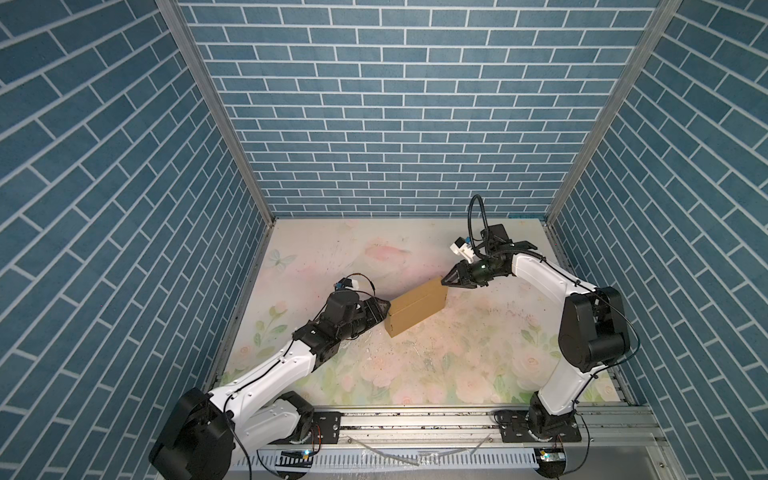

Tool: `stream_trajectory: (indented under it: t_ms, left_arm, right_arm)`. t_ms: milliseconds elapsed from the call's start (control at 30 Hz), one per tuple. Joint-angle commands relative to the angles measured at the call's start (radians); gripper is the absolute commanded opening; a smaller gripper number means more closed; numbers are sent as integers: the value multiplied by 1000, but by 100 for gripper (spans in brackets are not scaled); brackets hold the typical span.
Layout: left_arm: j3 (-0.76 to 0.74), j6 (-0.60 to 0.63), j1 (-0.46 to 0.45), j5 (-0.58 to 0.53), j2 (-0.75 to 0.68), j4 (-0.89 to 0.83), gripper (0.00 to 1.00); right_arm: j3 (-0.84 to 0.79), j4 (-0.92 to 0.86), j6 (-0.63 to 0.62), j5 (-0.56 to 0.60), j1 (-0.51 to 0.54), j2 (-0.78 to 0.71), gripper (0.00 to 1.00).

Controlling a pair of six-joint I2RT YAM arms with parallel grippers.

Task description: Fold the paper box

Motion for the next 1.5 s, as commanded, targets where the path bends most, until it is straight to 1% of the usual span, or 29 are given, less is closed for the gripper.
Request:
stream_trajectory:
  t_ms: [0,200,633,1033,1267,1467]
  left_arm:
    - [-25,11,-3,-19,9,-55,67]
    - [-9,15,-4,-21,0,-71,68]
    - [24,36,-3,-15,-51,-132,69]
    - [15,44,-32,3,-46,-101,69]
    - [14,45,-37,-10,-61,-100,69]
    - [19,56,-37,-27,-89,-107,71]
  right_arm:
    - [-37,-7,-39,23,6,15,30]
    - [-44,10,-27,23,6,13,28]
    - [-35,10,-20,17,6,9,31]
    - [-37,18,-7,23,6,12,31]
    - [-36,27,6,23,6,14,31]
    - [-39,22,7,26,7,12,31]
